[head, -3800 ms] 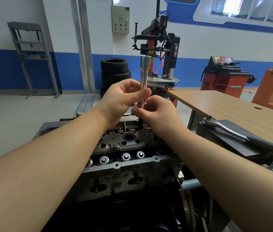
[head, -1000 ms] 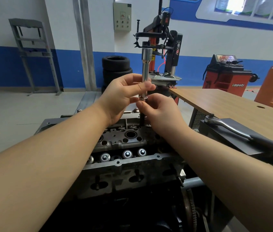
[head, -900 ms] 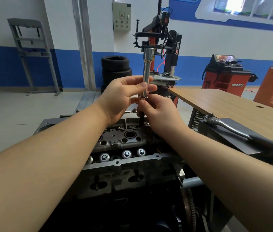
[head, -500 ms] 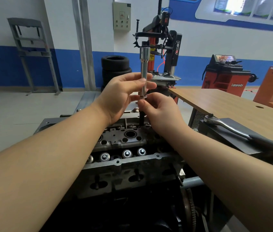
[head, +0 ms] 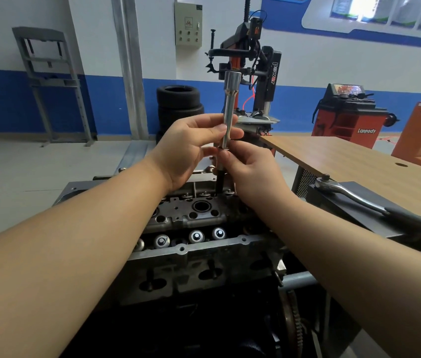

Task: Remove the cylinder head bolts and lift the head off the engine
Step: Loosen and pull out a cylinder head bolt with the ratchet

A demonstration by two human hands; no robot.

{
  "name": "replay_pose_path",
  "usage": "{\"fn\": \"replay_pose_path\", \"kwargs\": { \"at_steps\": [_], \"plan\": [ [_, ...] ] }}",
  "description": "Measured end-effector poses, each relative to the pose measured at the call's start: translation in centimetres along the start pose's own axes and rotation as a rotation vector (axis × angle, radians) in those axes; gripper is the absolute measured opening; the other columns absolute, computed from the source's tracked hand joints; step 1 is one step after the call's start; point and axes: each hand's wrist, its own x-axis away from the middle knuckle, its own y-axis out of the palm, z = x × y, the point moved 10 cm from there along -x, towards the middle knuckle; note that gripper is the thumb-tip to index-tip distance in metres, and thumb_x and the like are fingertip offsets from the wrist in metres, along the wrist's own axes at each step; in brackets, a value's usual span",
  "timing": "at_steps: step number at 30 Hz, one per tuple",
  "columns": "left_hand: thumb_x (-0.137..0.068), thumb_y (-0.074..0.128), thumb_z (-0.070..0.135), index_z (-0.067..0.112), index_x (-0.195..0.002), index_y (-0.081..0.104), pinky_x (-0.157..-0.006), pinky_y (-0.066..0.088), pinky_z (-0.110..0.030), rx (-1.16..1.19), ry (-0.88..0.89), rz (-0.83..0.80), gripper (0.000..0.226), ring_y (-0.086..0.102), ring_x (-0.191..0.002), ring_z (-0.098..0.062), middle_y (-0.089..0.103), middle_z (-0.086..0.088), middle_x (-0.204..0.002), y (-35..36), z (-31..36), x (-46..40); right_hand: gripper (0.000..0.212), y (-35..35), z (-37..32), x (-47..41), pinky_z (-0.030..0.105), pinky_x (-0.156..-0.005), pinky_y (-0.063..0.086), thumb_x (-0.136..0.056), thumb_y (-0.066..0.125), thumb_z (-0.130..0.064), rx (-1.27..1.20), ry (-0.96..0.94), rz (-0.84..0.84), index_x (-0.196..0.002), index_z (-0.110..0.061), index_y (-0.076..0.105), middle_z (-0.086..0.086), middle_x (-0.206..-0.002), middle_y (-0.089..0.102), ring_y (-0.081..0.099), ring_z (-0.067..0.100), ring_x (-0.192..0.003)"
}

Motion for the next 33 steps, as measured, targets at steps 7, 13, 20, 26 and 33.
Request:
{"fn": "replay_pose_path", "kwargs": {
  "at_steps": [7,13,20,26,33],
  "plan": [
    [-0.078,0.083,0.028,0.005,-0.118,0.067,-0.082,0.058,-0.027,-0.111,0.070,0.093,0.048,0.074,-0.088,-0.017,0.074,-0.002,-0.091,-0.7,1.1,0.1,0.023,0.0,0.4,0.0,0.031,-0.072,0.057,-0.087,0.081,-0.046,0.012,0.056,0.033,-0.097,-0.030,0.067,-0.007,-0.088,0.073,0.069,0.006,-0.081],
    [-0.109,0.055,0.027,0.014,-0.121,0.075,-0.101,0.053,-0.048,-0.012,0.007,0.036,0.027,0.073,-0.111,-0.024,0.079,-0.006,-0.110,-0.4,0.5,0.1,0.015,0.3,-0.4,0.1,0.045,-0.090,0.059,-0.104,0.064,-0.027,0.053,-0.002,-0.007,-0.106,-0.018,0.076,-0.004,-0.091,0.078,0.073,0.010,-0.090],
    [-0.082,0.078,0.031,0.013,-0.113,0.073,-0.092,0.054,-0.035,-0.045,0.052,0.082,0.037,0.073,-0.098,-0.019,0.077,0.000,-0.095,-0.7,1.3,0.3,0.025,0.3,0.6,0.0,0.033,-0.073,0.059,-0.085,0.082,-0.048,0.057,0.086,0.021,-0.095,-0.028,0.071,-0.007,-0.085,0.075,0.071,0.007,-0.080],
    [-0.107,0.058,0.013,0.011,-0.129,0.072,-0.105,0.054,-0.045,-0.050,0.039,0.030,0.026,0.073,-0.118,-0.024,0.080,-0.007,-0.116,-0.3,0.9,0.1,0.014,0.4,0.1,0.2,0.043,-0.082,0.062,-0.104,0.063,-0.025,0.013,0.040,-0.023,-0.102,-0.022,0.076,-0.003,-0.086,0.078,0.075,0.014,-0.082],
    [-0.089,0.079,0.004,-0.006,-0.125,0.069,-0.085,0.059,-0.026,-0.087,0.097,0.096,0.038,0.076,-0.097,-0.019,0.077,-0.007,-0.103,-1.0,1.5,0.2,0.031,0.2,0.9,0.1,0.030,-0.071,0.054,-0.085,0.081,-0.051,0.077,0.114,0.023,-0.097,-0.027,0.065,-0.008,-0.087,0.072,0.069,0.008,-0.081]
  ]
}}
